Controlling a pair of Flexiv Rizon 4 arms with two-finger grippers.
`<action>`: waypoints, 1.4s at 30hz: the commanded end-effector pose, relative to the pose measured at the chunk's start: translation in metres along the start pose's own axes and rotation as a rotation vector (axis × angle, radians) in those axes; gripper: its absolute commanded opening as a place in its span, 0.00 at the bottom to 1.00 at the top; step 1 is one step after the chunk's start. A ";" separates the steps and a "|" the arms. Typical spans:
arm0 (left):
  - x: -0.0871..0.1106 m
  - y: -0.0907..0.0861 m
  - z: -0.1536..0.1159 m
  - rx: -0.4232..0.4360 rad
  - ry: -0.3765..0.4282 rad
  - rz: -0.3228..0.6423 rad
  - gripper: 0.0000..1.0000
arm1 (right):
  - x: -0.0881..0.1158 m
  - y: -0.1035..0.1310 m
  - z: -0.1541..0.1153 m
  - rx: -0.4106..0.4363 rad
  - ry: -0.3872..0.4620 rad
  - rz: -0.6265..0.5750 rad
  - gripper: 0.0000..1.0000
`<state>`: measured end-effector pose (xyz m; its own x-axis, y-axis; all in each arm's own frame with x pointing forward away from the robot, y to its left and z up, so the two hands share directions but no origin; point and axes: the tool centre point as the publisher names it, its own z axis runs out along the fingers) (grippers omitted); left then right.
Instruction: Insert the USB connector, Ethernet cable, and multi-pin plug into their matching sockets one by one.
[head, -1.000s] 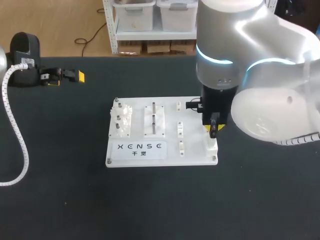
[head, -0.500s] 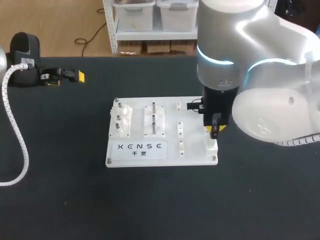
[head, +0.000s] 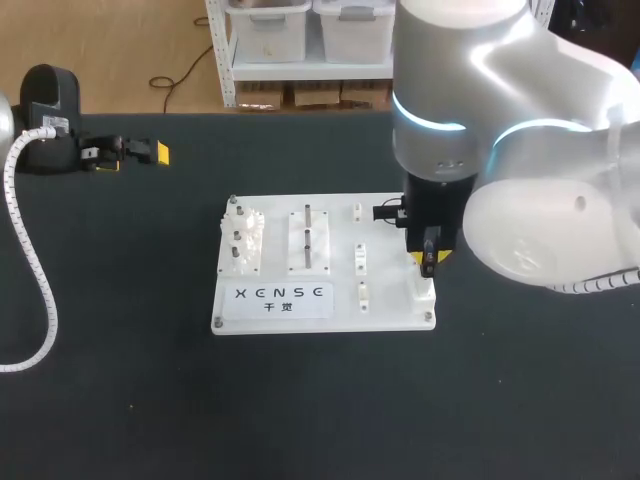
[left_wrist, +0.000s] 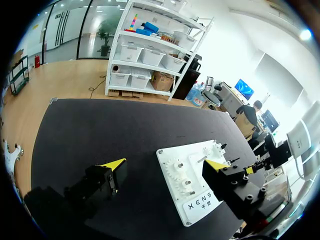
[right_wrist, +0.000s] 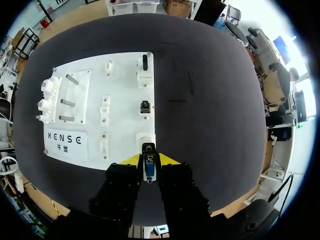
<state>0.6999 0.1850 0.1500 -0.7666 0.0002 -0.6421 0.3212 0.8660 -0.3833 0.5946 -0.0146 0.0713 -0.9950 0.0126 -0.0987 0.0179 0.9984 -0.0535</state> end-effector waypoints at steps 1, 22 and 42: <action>0.000 0.000 0.000 0.000 0.000 0.000 1.00 | 0.000 0.001 0.001 0.001 -0.002 0.002 0.00; 0.000 0.000 0.000 0.000 0.000 0.000 1.00 | 0.000 0.003 0.005 0.007 0.006 -0.003 0.00; 0.000 0.000 0.000 0.000 0.000 0.000 1.00 | 0.001 0.005 0.006 0.014 0.010 0.005 0.00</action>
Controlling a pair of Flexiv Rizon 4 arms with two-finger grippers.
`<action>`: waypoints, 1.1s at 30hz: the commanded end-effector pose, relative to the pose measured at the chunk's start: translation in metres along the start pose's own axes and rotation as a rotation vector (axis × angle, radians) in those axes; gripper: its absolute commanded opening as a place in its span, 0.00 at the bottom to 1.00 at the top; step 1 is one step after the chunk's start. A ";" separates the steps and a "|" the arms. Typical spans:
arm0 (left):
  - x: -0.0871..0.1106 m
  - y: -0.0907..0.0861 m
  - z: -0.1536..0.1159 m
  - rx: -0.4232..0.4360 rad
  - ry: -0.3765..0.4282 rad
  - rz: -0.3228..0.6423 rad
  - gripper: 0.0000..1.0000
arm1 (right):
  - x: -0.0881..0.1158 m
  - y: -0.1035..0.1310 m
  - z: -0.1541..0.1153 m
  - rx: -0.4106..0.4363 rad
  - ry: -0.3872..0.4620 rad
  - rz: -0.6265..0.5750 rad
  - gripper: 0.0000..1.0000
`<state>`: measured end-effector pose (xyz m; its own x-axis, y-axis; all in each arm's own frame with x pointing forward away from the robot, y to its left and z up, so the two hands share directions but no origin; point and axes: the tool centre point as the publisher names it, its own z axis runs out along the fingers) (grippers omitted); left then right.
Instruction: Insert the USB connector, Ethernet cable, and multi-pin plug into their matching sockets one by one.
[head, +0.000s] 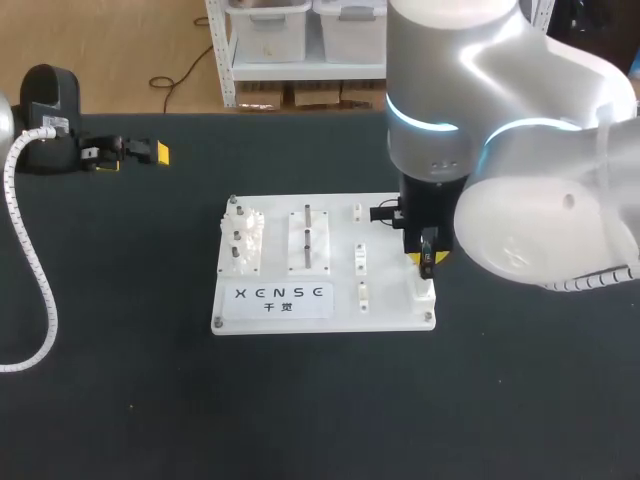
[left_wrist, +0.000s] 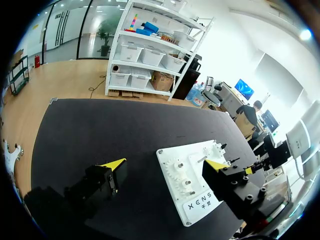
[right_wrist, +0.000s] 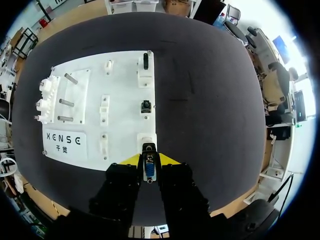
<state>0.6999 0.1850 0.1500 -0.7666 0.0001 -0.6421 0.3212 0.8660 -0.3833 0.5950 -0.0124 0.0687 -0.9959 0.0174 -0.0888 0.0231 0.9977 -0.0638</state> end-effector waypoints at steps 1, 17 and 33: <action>0.000 0.000 0.000 0.000 0.000 0.000 1.00 | 0.001 0.002 0.003 0.003 0.000 0.001 0.00; 0.000 0.000 0.000 0.000 0.000 0.000 1.00 | 0.001 0.004 0.004 0.014 0.001 0.014 0.00; 0.000 0.000 0.000 0.000 0.000 0.000 1.00 | 0.000 0.002 0.005 -0.009 -0.012 -0.001 0.00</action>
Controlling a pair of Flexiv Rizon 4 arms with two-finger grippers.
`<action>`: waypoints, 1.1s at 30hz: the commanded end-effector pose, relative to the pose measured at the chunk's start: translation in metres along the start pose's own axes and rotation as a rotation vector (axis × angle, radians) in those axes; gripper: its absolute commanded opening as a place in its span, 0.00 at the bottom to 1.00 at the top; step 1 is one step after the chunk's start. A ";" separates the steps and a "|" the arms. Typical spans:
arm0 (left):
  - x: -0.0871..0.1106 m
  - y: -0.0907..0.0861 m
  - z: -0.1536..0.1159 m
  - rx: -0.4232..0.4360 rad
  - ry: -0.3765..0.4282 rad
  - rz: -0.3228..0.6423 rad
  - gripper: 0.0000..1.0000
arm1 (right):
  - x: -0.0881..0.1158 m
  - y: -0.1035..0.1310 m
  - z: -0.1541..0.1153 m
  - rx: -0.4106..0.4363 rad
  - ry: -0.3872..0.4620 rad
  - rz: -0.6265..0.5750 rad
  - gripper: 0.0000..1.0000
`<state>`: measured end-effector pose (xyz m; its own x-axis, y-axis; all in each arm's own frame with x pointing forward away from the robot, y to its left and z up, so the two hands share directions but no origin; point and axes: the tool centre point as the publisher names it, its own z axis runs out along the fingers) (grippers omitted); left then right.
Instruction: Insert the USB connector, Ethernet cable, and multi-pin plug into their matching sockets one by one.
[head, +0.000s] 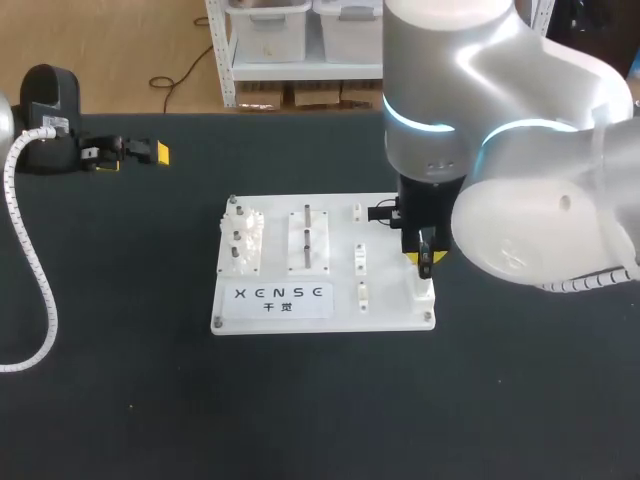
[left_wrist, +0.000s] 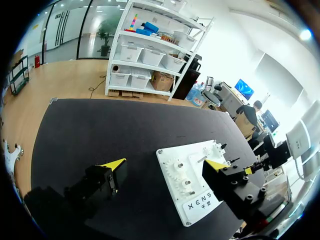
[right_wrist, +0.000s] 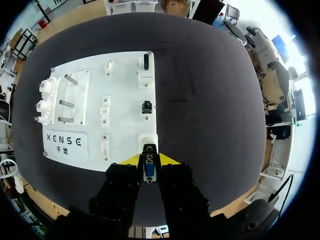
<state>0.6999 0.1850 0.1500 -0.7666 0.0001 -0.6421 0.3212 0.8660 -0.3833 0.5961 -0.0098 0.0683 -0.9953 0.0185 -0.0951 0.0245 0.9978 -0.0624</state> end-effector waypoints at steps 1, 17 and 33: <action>0.000 0.000 0.000 0.000 0.000 0.000 1.00 | 0.002 -0.001 0.005 -0.013 -0.004 -0.004 0.00; 0.000 0.000 0.000 0.000 0.000 0.000 1.00 | 0.010 -0.003 0.011 -0.066 -0.014 -0.016 0.00; 0.000 0.000 0.000 0.000 0.000 0.000 1.00 | 0.014 -0.004 0.008 -0.094 -0.054 0.003 0.00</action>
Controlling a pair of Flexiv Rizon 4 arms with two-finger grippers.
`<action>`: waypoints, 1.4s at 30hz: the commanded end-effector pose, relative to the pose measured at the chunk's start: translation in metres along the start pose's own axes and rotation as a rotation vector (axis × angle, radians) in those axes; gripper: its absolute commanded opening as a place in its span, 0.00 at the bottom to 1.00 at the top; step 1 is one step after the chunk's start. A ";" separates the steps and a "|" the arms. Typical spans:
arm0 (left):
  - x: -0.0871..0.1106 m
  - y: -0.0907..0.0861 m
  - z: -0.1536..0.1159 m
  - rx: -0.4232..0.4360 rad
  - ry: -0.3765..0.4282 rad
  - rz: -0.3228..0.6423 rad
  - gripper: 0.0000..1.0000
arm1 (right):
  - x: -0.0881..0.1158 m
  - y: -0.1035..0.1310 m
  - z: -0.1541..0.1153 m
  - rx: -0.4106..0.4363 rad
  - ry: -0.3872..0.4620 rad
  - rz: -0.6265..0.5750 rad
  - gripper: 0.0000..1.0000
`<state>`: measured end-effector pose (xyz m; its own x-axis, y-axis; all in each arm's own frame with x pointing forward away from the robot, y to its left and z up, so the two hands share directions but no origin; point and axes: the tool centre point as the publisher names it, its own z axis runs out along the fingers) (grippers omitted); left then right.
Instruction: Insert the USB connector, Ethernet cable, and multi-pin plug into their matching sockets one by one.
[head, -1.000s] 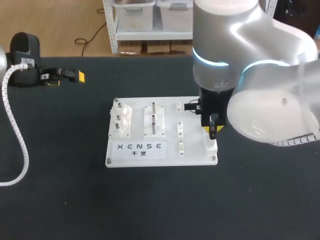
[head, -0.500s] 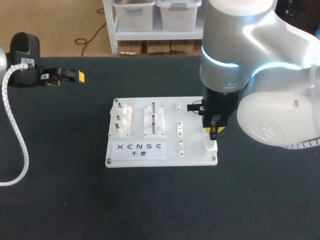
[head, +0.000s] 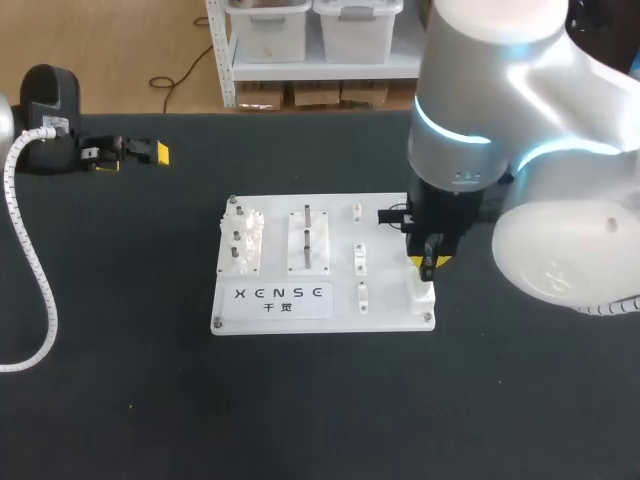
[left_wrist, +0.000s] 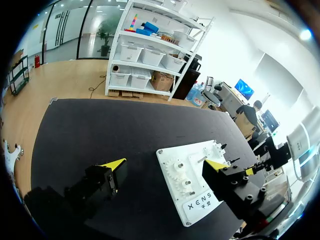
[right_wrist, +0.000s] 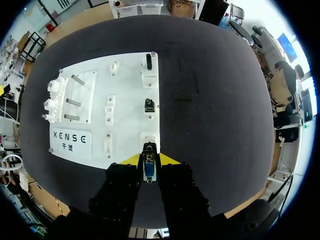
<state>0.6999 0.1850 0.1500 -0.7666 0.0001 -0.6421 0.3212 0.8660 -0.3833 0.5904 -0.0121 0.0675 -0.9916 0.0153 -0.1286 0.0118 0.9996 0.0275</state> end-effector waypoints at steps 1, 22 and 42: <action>0.000 0.000 0.000 0.000 0.000 0.000 1.00 | 0.008 -0.003 0.007 -0.002 -0.024 0.006 0.00; 0.000 0.000 0.000 0.000 0.000 0.000 1.00 | 0.008 -0.004 0.006 0.006 -0.054 0.016 0.00; 0.000 0.000 0.000 0.000 0.000 0.000 1.00 | -0.001 -0.004 0.012 0.027 -0.016 0.022 0.00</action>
<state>0.6999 0.1850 0.1500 -0.7666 0.0001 -0.6421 0.3212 0.8660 -0.3833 0.5912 -0.0160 0.0660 -0.9878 0.0375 -0.1509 0.0365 0.9993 0.0091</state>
